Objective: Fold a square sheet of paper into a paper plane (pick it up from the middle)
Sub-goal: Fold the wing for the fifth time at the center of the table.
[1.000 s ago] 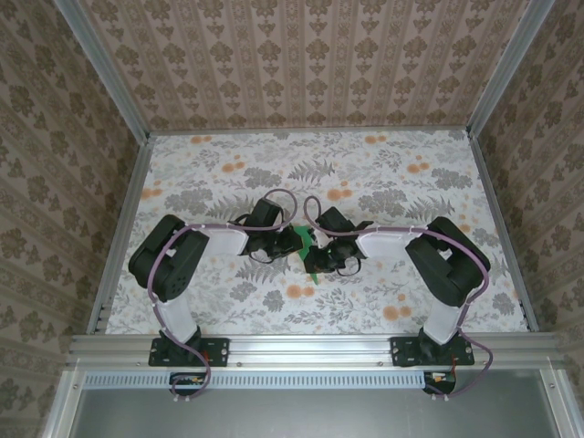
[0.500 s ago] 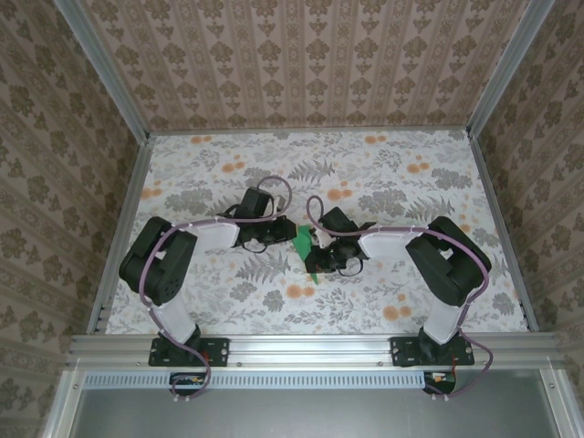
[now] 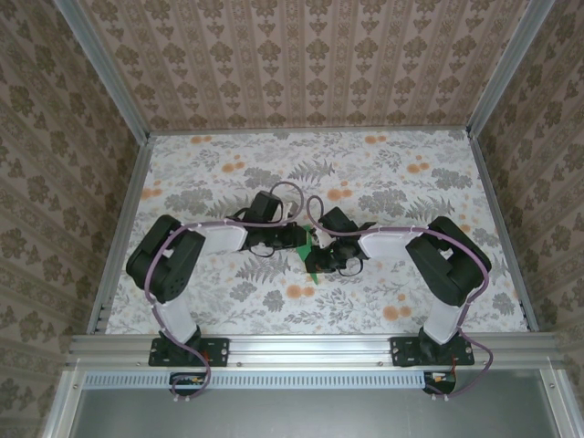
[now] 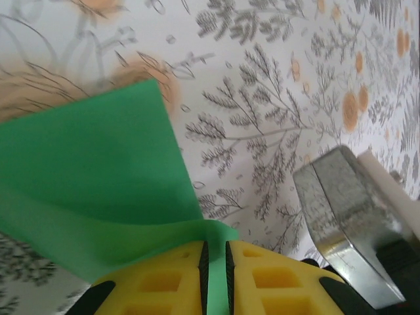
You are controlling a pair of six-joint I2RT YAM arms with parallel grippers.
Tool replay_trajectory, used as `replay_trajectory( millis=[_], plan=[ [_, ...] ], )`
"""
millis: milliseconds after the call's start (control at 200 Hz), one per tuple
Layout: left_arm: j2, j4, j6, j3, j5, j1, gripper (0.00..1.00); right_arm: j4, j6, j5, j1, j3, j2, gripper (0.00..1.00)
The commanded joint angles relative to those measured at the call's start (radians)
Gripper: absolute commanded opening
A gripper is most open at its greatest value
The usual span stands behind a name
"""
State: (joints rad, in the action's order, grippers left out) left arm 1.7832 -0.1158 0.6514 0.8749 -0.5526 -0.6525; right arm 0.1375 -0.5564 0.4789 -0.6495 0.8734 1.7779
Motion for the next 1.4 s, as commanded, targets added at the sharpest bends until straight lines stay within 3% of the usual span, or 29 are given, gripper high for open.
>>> replay_trajectory(
  millis=[0, 525, 975, 1395],
  plan=[
    [0.037, 0.049, -0.052, 0.021, -0.009, -0.014, 0.19, 0.090, -0.014, -0.036, 0.007, -0.021, 0.044, 0.14],
    [0.091, 0.112, -0.097, 0.070, 0.075, 0.050, 0.18, 0.108, -0.015, -0.029, 0.010, -0.081, 0.033, 0.14],
    [0.146, 0.228, -0.212, 0.173, 0.089, 0.122, 0.17, 0.110, -0.009, -0.028, 0.010, -0.105, 0.034, 0.14],
    [0.173, 0.227, -0.223, 0.175, 0.098, 0.182, 0.16, 0.108, -0.009, -0.024, 0.009, -0.108, 0.042, 0.14]
  ],
)
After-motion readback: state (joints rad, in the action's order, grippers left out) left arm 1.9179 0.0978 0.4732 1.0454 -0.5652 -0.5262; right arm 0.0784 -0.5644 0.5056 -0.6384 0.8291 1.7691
